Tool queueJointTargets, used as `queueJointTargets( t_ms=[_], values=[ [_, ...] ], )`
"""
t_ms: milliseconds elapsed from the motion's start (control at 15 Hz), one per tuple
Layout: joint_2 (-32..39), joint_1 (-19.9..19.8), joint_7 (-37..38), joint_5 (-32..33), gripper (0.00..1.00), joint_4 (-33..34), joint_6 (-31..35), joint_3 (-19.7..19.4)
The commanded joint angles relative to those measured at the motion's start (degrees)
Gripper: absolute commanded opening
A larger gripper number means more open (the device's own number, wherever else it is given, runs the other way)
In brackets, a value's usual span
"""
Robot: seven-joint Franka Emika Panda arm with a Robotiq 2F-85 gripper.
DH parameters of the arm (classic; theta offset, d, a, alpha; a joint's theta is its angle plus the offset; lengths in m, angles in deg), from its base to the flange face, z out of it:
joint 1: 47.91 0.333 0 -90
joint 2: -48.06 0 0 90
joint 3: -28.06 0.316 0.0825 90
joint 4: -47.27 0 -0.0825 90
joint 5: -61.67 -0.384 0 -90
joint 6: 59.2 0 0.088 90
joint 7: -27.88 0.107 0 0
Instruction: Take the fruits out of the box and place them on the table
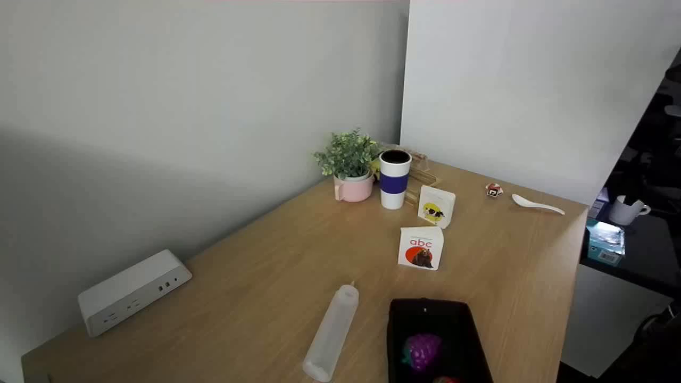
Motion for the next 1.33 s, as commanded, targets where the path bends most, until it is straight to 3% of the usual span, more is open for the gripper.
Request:
queueJointTargets(
  t_ms=[0,667,933,1267],
  values=[
    [-0.01,-0.36,-0.24,-0.20,1.00,0.10,-0.10,0.19],
    [1.63,-1.18,-0.11,0.44,1.00,1.10,0.07,0.12],
    [5.48,-2.46,-1.86,2.95,1.00,1.12,2.53,-1.12],
    [15.10,-2.02,-5.47,1.75,1.00,2.63,4.75,-5.51]
  ],
)
